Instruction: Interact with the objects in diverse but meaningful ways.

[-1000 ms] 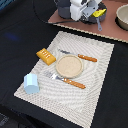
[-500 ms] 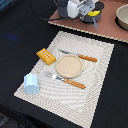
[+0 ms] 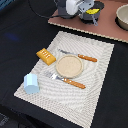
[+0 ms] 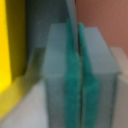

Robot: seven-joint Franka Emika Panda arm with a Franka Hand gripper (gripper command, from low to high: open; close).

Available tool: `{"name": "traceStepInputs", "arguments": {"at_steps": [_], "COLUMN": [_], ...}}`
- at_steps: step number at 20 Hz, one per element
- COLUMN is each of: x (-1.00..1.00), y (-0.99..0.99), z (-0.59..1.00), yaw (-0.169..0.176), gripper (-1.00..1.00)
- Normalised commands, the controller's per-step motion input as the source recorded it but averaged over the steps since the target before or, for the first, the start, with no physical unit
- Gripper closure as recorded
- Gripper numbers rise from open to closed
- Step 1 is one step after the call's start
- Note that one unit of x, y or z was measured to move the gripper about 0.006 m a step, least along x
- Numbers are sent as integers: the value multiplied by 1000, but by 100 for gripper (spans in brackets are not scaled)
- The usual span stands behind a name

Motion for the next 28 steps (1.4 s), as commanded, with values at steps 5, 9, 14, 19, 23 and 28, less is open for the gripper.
{"name": "traceStepInputs", "arguments": {"at_steps": [5, 9, 14, 19, 23, 28], "x": [571, 273, 143, 138, 0, -17], "y": [251, 81, -13, -272, -247, -62], "z": [287, 839, 1000, 1000, 944, 242], "yaw": [-78, -111, -122, -115, -70, -12], "gripper": [-100, -100, -100, -100, -100, -100]}}
